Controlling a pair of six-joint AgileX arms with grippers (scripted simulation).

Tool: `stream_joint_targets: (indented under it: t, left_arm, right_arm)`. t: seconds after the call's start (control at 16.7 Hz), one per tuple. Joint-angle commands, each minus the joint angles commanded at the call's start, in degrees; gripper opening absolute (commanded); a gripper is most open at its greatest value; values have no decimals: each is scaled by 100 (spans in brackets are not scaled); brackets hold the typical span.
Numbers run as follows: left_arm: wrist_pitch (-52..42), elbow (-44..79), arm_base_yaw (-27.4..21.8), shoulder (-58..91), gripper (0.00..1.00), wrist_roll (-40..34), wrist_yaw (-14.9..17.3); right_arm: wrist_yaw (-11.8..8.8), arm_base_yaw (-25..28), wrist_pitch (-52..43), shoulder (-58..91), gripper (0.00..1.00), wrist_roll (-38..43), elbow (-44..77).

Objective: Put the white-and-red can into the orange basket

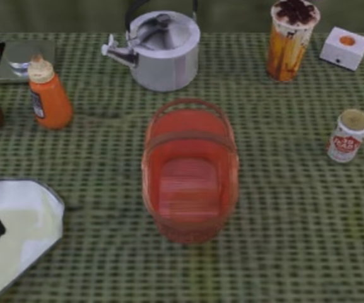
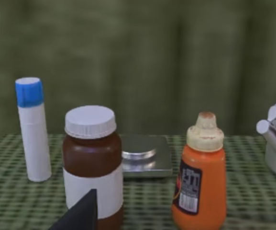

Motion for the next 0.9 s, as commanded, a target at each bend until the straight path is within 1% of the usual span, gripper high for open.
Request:
stream_joint_targets:
  t: [0.24, 0.42, 0.66, 0.9]
  left_arm:
    - [0, 0, 0, 0, 100, 0, 0]
    - [0, 0, 0, 0, 100, 0, 0]
    - [0, 0, 0, 0, 100, 0, 0]
    - [0, 0, 0, 0, 100, 0, 0]
  right_arm:
    - [-21, 36, -119, 174, 100, -68, 173]
    - [-71, 138, -573, 889, 100, -317, 864]
    - [-98, 277, -1566, 2634, 100, -836, 2424]
    - [-71, 384, -2822, 4996, 100, -1469, 4422]
